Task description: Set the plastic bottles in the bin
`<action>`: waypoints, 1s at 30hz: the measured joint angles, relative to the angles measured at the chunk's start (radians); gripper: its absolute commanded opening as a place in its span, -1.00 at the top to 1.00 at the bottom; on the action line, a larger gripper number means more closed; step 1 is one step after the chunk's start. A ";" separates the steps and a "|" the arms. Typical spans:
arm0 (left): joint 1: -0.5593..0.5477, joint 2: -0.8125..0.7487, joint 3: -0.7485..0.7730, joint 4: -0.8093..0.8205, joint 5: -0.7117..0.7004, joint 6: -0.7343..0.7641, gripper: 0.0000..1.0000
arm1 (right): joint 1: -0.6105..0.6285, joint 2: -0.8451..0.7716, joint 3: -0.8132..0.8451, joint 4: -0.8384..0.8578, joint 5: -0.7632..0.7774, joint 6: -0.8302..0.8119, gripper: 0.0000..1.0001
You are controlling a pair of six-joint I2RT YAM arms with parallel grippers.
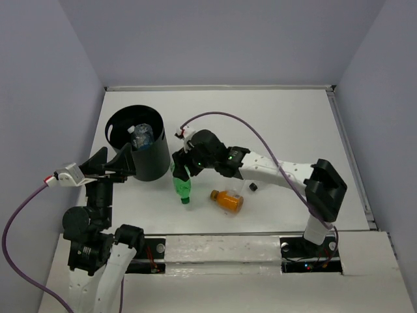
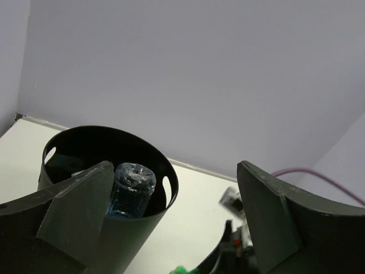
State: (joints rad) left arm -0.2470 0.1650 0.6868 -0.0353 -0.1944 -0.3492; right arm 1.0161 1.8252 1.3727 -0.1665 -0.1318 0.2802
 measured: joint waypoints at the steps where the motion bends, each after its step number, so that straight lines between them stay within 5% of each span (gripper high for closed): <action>1: 0.000 -0.001 0.000 0.000 -0.003 0.000 -0.98 | 0.000 -0.035 0.008 0.001 0.000 -0.005 0.24; 16: 0.000 -0.051 0.000 -0.002 -0.085 0.008 -0.98 | 0.000 0.027 0.665 0.058 0.049 -0.140 0.35; 24: 0.000 -0.065 0.001 -0.009 -0.106 0.008 -0.98 | -0.001 0.328 1.135 0.076 0.073 -0.196 0.35; 30: 0.000 -0.064 0.001 -0.018 -0.109 0.008 -0.98 | -0.016 0.463 1.149 0.215 0.090 -0.214 0.35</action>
State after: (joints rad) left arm -0.2470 0.1005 0.6876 -0.0528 -0.3038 -0.3412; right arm 1.0004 2.2887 2.5217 0.0483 -0.0414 0.0662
